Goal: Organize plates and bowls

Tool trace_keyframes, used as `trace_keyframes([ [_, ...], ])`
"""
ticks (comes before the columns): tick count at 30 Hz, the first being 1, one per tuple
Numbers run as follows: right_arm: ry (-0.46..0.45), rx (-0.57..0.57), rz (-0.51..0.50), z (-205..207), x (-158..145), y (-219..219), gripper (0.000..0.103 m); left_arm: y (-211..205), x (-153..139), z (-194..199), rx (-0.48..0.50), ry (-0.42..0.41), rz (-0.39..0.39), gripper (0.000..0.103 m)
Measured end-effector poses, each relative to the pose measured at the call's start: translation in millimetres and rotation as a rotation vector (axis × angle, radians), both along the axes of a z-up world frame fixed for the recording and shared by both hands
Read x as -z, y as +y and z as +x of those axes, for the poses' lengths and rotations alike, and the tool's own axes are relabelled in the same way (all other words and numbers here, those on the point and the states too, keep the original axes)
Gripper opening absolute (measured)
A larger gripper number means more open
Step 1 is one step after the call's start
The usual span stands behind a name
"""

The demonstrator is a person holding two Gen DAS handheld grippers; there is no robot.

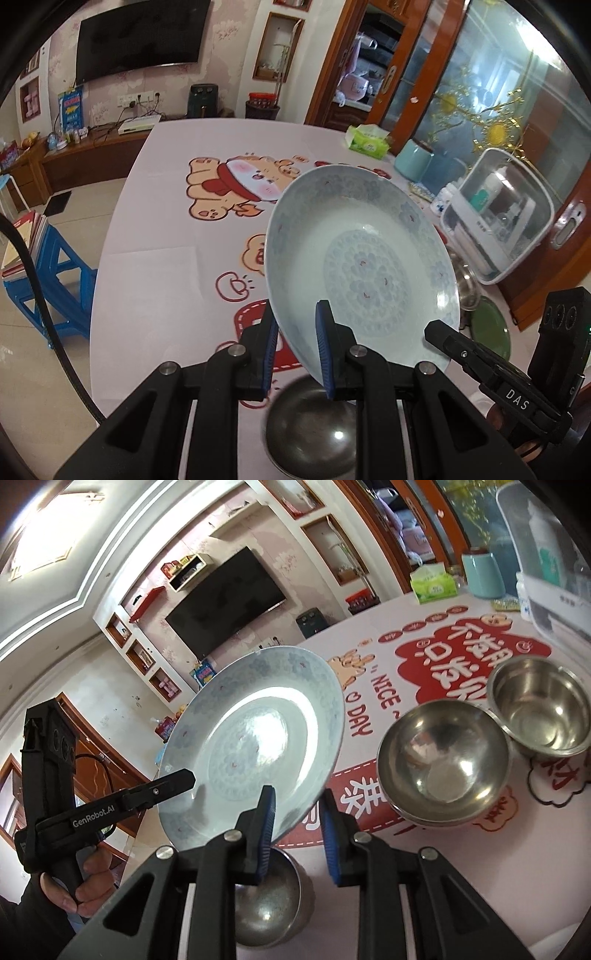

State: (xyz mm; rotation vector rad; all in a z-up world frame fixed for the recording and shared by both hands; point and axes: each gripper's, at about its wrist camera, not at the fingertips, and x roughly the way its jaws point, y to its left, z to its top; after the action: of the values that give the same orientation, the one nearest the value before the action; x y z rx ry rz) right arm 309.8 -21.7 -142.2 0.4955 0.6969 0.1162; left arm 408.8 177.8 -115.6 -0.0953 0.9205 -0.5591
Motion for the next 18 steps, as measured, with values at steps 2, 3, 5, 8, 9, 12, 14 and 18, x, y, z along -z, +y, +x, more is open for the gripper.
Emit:
trace_keyframes([
  [2, -0.014, 0.003, -0.014, -9.9, -7.5, -1.4, 0.023, -2.4, -8.4, -10.2, 0.008, -0.012, -0.009, 0.018],
  [3, -0.020, 0.005, -0.019, -15.9, -11.0, -2.2, 0.023, -2.8, -11.4, -14.1, 0.012, -0.017, -0.012, 0.018],
  [5, -0.028, 0.011, -0.021, -26.9, -16.6, -4.5, 0.023, -4.6, -18.2, -24.6, 0.025, -0.026, -0.018, 0.018],
  [8, -0.040, 0.025, -0.025, -41.5, -23.0, -8.1, 0.023, -8.0, -27.6, -40.7, 0.053, -0.035, -0.020, 0.018],
  [9, -0.045, 0.031, -0.027, -46.4, -25.5, -9.5, 0.023, -9.2, -30.7, -46.2, 0.061, -0.040, -0.023, 0.018],
  [12, -0.056, 0.049, -0.037, -66.5, -33.3, -11.5, 0.023, -13.0, -39.8, -65.0, 0.085, -0.053, -0.026, 0.018],
  [14, -0.060, 0.061, -0.039, -78.4, -37.3, -11.6, 0.023, -14.6, -43.7, -75.8, 0.099, -0.056, -0.030, 0.018],
  [18, -0.062, 0.093, -0.051, -107.7, -45.4, -12.4, 0.023, -19.3, -49.6, -100.6, 0.129, -0.056, -0.033, 0.018],
])
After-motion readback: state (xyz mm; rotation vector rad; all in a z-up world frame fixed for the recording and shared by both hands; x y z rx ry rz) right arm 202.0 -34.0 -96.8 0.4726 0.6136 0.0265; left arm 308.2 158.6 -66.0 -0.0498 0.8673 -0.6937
